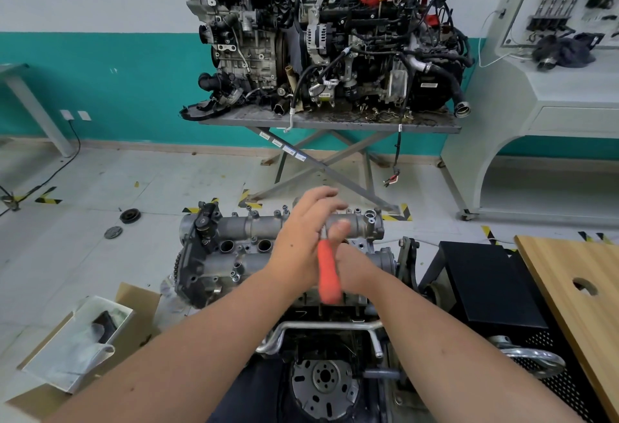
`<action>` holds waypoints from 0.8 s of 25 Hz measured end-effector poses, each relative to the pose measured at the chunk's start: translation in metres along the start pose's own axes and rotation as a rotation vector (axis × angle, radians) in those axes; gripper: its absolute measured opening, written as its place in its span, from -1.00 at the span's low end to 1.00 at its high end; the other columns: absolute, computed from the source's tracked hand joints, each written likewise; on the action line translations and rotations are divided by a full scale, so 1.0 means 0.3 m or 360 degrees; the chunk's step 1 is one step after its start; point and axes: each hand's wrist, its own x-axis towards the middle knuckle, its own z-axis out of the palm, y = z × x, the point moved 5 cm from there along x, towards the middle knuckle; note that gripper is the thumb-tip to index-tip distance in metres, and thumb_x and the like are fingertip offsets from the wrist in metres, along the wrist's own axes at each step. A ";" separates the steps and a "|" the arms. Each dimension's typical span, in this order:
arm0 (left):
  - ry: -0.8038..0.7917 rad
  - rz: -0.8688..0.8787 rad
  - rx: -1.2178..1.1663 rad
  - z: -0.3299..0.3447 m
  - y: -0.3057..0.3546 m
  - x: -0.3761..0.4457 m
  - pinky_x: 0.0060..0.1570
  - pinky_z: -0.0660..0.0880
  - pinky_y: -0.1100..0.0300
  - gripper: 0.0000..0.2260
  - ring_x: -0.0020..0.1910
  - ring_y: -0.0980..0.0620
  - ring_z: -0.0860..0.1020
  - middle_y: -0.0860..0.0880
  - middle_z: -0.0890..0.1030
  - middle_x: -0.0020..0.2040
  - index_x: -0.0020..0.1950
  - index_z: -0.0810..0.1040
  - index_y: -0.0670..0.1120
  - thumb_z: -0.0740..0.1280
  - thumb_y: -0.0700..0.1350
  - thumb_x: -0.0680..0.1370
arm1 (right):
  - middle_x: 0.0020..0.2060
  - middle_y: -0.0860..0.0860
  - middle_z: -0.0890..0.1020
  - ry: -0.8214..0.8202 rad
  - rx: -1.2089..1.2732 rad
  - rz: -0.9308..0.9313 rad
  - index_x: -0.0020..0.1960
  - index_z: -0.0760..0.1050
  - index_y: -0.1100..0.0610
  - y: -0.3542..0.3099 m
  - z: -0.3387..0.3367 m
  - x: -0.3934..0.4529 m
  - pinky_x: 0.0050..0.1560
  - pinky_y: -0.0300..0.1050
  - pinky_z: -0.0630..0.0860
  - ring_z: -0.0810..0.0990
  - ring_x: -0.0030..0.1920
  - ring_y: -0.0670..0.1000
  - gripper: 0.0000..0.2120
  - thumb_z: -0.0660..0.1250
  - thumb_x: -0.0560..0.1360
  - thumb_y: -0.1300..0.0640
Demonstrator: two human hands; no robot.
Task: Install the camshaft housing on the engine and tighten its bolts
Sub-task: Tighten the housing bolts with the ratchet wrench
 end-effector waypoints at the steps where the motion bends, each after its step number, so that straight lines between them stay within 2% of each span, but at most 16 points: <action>1: 0.0055 -0.0129 -0.0182 0.002 -0.012 -0.007 0.31 0.42 0.12 -0.65 0.33 0.16 0.46 0.18 0.47 0.33 0.26 0.53 0.12 0.10 0.22 0.63 | -0.34 0.05 0.69 -0.0028 -0.0009 0.0017 -0.34 0.55 0.05 0.008 0.003 0.000 -0.19 -0.02 0.62 0.63 -0.36 -0.01 -0.85 0.25 0.29 0.01; 3: 0.0170 -0.0590 -0.0726 0.028 -0.030 -0.015 0.18 0.53 0.07 -0.66 0.17 0.12 0.60 0.17 0.60 0.24 0.20 0.54 0.30 0.04 0.28 0.61 | -0.40 0.03 0.67 -0.0046 0.0019 0.0039 -0.34 0.56 0.05 0.017 0.003 0.007 -0.27 -0.12 0.56 0.59 -0.44 -0.07 -0.86 0.27 0.27 0.03; 4: 0.0227 -0.0844 -0.1010 0.052 -0.043 -0.018 0.08 0.56 0.07 -0.62 0.06 0.06 0.65 0.09 0.67 0.13 0.10 0.61 0.30 0.01 0.30 0.60 | -0.41 0.02 0.67 -0.0039 0.0021 0.0050 -0.33 0.55 0.04 0.018 0.000 0.010 -0.27 -0.14 0.56 0.58 -0.45 -0.09 -0.88 0.28 0.30 0.04; 6: 0.0342 -0.1166 -0.1385 0.072 -0.064 -0.012 -0.10 0.57 0.10 -0.50 -0.15 -0.05 0.67 -0.08 0.71 -0.12 -0.02 0.69 0.09 0.00 0.26 0.65 | -0.41 0.00 0.67 -0.0022 0.0017 0.0074 -0.34 0.54 0.01 0.023 -0.002 0.015 -0.27 -0.16 0.56 0.58 -0.45 -0.11 -0.88 0.31 0.37 0.07; 7: 0.0364 -0.1252 -0.1474 0.065 -0.071 -0.002 -0.14 0.57 0.08 -0.51 -0.22 -0.07 0.66 -0.11 0.69 -0.21 -0.02 0.68 -0.01 0.03 0.22 0.67 | -0.40 0.00 0.68 -0.0013 0.0009 0.0082 -0.34 0.53 0.01 0.025 -0.002 0.014 -0.28 -0.17 0.56 0.59 -0.45 -0.11 -0.87 0.33 0.39 0.07; 8: 0.0344 -0.1319 -0.1468 0.051 -0.078 0.009 -0.11 0.58 0.01 -0.55 -0.27 -0.07 0.64 -0.11 0.66 -0.28 0.00 0.64 -0.07 0.06 0.17 0.68 | -0.39 -0.01 0.68 -0.0012 -0.0005 0.0090 -0.33 0.53 0.01 0.027 -0.001 0.015 -0.28 -0.18 0.55 0.60 -0.44 -0.12 -0.86 0.35 0.40 0.06; 10: 0.0210 -0.1403 -0.1330 0.023 -0.089 0.035 0.11 0.53 -0.15 -0.65 -0.35 -0.06 0.62 -0.07 0.60 -0.38 0.04 0.58 -0.11 0.12 0.09 0.68 | -0.38 -0.01 0.69 -0.0018 -0.0028 0.0097 -0.29 0.54 0.02 0.026 0.000 0.017 -0.27 -0.16 0.55 0.61 -0.43 -0.11 -0.87 0.37 0.41 0.03; 13: -0.0096 -0.1460 -0.1006 -0.004 -0.073 0.076 0.18 0.53 -0.12 -0.77 -0.36 -0.09 0.63 -0.07 0.58 -0.43 0.10 0.51 -0.13 0.18 -0.01 0.62 | -0.37 -0.01 0.69 -0.0017 -0.0037 0.0101 -0.27 0.55 0.04 0.028 -0.002 0.016 -0.20 -0.11 0.61 0.62 -0.42 -0.11 -0.87 0.37 0.39 0.00; 15: -0.0390 -0.1395 -0.0769 -0.006 -0.043 0.103 0.03 0.57 -0.04 -0.76 -0.31 -0.08 0.67 -0.07 0.60 -0.42 0.16 0.49 -0.16 0.21 -0.03 0.61 | -0.37 0.00 0.69 -0.0021 -0.0030 0.0080 -0.27 0.56 0.06 0.029 -0.002 0.015 -0.20 -0.08 0.61 0.61 -0.43 -0.10 -0.87 0.38 0.40 0.03; 17: -0.0682 -0.1305 -0.0535 -0.002 -0.012 0.122 -0.13 0.49 0.07 -0.73 -0.27 -0.03 0.68 -0.05 0.61 -0.40 0.20 0.48 -0.20 0.21 -0.05 0.61 | -0.38 -0.01 0.69 -0.0019 -0.0066 0.0065 -0.26 0.57 0.08 0.028 -0.002 0.013 -0.19 -0.08 0.60 0.61 -0.43 -0.11 -0.87 0.39 0.39 0.03; 20: -0.0951 -0.1163 -0.0202 -0.010 0.022 0.151 -0.16 0.43 0.10 -0.81 -0.26 0.01 0.67 -0.04 0.63 -0.39 0.14 0.52 -0.15 0.21 -0.11 0.61 | -0.37 -0.02 0.70 -0.0005 -0.0087 0.0075 -0.21 0.57 0.14 0.033 -0.001 0.017 -0.14 -0.03 0.62 0.62 -0.43 -0.10 -0.82 0.40 0.38 0.02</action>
